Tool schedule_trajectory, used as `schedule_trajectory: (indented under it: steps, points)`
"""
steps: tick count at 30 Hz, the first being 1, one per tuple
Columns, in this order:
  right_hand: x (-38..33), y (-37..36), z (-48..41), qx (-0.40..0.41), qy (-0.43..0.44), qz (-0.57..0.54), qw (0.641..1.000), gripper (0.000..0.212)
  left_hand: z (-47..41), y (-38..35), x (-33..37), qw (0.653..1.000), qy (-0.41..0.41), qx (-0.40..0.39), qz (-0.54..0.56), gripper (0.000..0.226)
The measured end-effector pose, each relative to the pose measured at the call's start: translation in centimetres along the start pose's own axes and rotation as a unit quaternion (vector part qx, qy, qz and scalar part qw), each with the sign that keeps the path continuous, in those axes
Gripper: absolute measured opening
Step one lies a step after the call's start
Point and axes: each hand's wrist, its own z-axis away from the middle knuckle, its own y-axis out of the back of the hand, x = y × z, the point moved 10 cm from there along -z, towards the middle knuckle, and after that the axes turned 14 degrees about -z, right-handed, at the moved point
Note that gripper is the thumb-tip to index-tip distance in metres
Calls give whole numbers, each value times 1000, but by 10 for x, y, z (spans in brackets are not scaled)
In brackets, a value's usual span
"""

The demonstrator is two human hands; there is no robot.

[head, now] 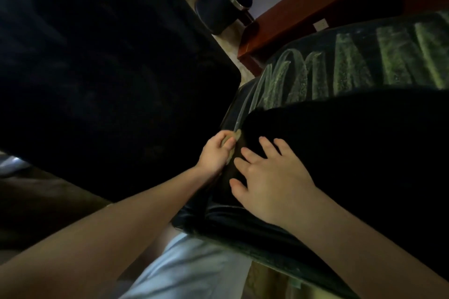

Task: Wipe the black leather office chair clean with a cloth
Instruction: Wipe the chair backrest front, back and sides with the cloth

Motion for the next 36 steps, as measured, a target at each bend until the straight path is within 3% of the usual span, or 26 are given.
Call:
schedule_trajectory:
  steps: [5, 11, 16, 21, 28, 34, 36]
  points:
    - [0, 1, 0, 12, 5, -4, 1000, 58, 43, 6, -12, 997, 32, -32, 56, 16]
    - [-2, 1, -1, 12, 7, 5, 1000, 57, 76, 19, -7, 998, -9, -17, 56, 16]
    - [-3, -2, -2, 44, -10, -21, 999, 72, 37, 26, 10, 998, -48, 27, -5, 10]
    - [2, 1, -5, 110, -16, -31, 993, 58, -51, 40, 1, 993, -17, 109, -40, 14]
    - [0, -2, -8, 112, 4, -45, 993, 54, -73, -14, -12, 998, -18, -6, -59, 27]
    - [-4, 1, -5, 59, -3, -22, 998, 66, -14, -9, -22, 998, -19, -27, -52, 26]
    - [-5, -1, -2, 35, 11, 18, 999, 62, 15, -4, -27, 999, -10, -32, -28, 21]
